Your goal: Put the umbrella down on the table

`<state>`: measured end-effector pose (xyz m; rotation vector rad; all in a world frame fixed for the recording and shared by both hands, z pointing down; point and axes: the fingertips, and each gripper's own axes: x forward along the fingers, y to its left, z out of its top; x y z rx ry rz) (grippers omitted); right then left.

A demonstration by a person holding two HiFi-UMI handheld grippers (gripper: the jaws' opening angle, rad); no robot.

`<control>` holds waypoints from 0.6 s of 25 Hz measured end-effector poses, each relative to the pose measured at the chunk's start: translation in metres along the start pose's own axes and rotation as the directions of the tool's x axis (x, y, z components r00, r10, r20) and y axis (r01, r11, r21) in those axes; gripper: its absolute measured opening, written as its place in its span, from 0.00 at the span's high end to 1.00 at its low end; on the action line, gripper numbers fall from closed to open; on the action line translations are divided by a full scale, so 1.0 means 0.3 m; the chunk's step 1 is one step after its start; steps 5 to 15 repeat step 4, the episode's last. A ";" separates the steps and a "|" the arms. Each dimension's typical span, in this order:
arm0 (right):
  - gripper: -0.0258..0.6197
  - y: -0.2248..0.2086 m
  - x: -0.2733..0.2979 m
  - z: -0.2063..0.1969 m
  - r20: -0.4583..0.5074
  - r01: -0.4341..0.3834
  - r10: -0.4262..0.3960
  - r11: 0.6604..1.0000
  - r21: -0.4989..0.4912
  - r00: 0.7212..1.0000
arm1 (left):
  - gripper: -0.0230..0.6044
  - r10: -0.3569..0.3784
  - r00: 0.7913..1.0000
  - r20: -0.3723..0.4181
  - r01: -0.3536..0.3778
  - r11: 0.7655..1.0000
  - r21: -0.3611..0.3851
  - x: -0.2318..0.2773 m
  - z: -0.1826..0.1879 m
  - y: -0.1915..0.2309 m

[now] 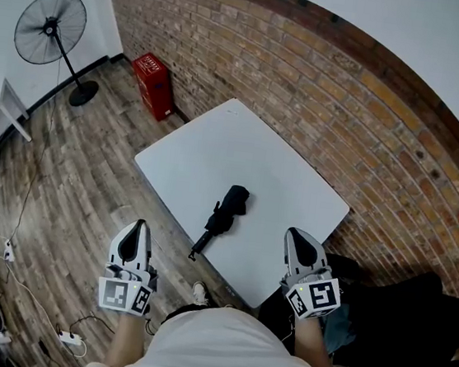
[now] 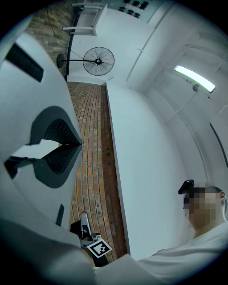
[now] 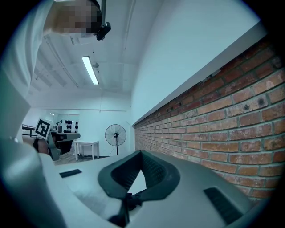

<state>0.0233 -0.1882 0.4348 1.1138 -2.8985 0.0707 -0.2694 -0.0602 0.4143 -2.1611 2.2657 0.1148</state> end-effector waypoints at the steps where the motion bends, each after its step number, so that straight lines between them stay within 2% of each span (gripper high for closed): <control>1: 0.93 0.000 0.001 0.000 -0.002 0.003 -0.003 1.000 0.002 1.000 | 0.92 -0.001 1.000 0.000 0.001 1.000 -0.001 0.001 0.000 0.001; 15: 0.93 0.004 0.005 0.001 -0.004 0.002 -0.002 1.000 0.003 1.000 | 0.92 -0.002 1.000 -0.001 0.002 1.000 -0.002 0.001 0.000 0.005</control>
